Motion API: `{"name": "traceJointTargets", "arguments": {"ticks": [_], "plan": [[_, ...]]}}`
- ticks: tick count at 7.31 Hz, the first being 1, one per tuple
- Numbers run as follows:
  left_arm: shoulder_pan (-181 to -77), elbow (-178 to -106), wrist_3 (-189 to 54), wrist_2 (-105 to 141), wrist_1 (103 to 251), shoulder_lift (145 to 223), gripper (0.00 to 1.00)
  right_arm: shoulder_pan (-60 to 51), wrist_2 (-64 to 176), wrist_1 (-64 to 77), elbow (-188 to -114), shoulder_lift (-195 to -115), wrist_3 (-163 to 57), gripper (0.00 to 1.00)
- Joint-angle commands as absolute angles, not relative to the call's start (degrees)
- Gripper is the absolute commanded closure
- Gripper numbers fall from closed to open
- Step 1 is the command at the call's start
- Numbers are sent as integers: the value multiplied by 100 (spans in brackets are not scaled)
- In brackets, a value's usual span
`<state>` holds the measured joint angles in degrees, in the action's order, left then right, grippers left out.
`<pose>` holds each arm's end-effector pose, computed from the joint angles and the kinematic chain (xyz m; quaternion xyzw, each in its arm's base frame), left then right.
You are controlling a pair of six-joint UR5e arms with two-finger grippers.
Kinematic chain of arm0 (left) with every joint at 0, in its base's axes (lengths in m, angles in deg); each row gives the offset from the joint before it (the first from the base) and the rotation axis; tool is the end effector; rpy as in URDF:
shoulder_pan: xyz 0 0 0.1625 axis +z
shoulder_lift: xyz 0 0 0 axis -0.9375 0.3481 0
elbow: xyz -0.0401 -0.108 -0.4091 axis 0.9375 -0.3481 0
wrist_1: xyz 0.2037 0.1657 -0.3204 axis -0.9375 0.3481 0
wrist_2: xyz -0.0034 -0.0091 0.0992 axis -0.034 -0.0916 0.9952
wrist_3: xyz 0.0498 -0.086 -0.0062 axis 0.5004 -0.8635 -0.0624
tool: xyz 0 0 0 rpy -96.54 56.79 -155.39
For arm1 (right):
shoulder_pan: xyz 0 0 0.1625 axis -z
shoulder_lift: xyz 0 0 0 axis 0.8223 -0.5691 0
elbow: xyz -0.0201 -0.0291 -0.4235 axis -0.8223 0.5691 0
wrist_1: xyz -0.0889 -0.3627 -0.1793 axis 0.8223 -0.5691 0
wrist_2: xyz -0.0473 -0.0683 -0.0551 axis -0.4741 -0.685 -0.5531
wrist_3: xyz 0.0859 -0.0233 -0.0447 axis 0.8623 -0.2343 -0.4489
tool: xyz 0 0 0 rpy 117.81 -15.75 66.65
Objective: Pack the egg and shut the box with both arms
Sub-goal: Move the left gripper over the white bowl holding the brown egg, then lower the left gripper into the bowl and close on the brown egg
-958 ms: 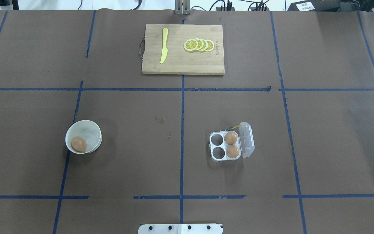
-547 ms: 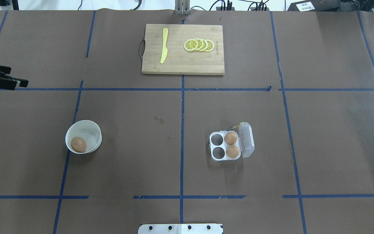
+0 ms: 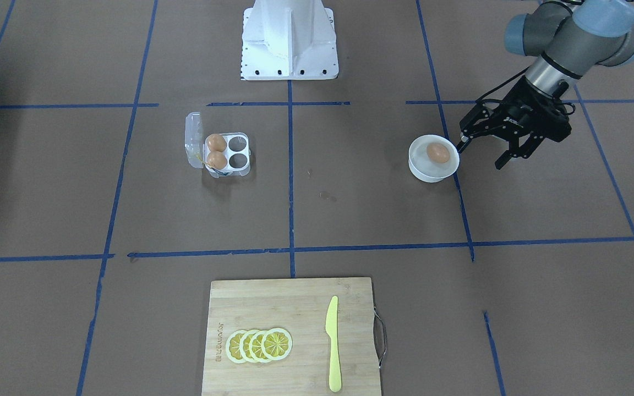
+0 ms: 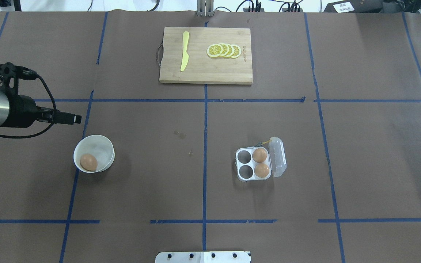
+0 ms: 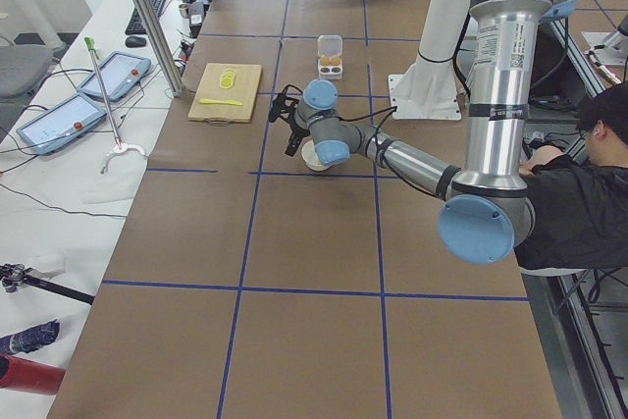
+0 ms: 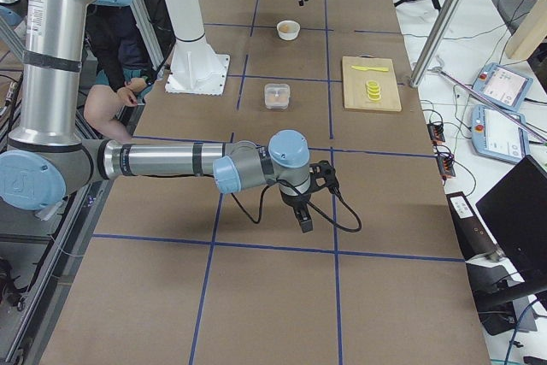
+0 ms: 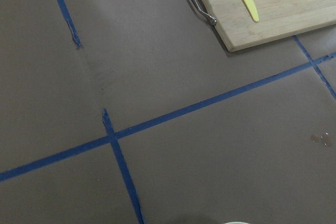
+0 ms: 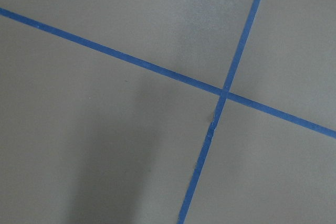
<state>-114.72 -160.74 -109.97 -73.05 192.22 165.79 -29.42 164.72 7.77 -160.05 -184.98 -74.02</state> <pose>0.2884 -0.4236 0.3974 0.1916 0.5049 0.0122 0.8415 0.0262 -0.4407 0.6085 0.1312 -0.3564 -0.1304 0.9158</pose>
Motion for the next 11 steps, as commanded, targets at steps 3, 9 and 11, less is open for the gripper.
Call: {"name": "traceJointTargets", "arguments": {"ticks": [3, 9, 11], "plan": [[-10578, -16196, -13185, -6424, 18827, 16647, 33, -2941, 16471, 777, -15885, -18489, -7410, 0], [-10057, -16327, -13508, -6035, 17634, 16726, 33, -2941, 16471, 777, -15875, -18489, -7402, 0], [-10048, -16249, -13333, -6035, 17535, 16753, 33, -2942, 16471, 777, -15866, -18498, -7402, 0]]}}
